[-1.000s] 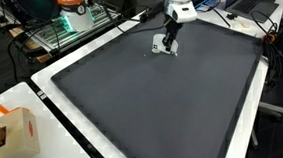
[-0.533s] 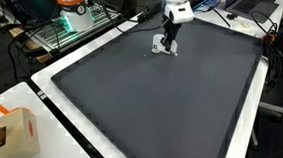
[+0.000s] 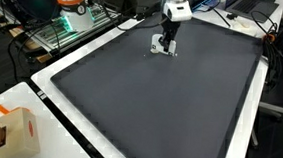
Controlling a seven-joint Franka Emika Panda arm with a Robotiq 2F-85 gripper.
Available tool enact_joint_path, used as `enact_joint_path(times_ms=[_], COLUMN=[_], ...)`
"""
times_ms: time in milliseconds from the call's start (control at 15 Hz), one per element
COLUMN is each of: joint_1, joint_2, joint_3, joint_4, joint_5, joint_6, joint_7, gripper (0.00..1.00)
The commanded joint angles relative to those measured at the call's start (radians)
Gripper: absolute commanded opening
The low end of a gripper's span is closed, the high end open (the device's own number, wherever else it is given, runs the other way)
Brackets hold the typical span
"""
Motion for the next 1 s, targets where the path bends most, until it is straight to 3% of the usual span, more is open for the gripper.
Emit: enact_joint_path(times_ms=[0, 533, 933], joint_1=[0.032, 0.051, 0.029], joint_2=[0.012, -0.024, -0.117], joint_3=[-0.081, -0.109, -0.075], joint_4=[-0.056, -0.074, -0.131], joint_5=[-0.116, -0.196, -0.159], joint_6=[-0.02, -0.069, -0.059], joint_7=[0.102, 0.192, 0.147], gripper=[0.01, 0.01, 0.01])
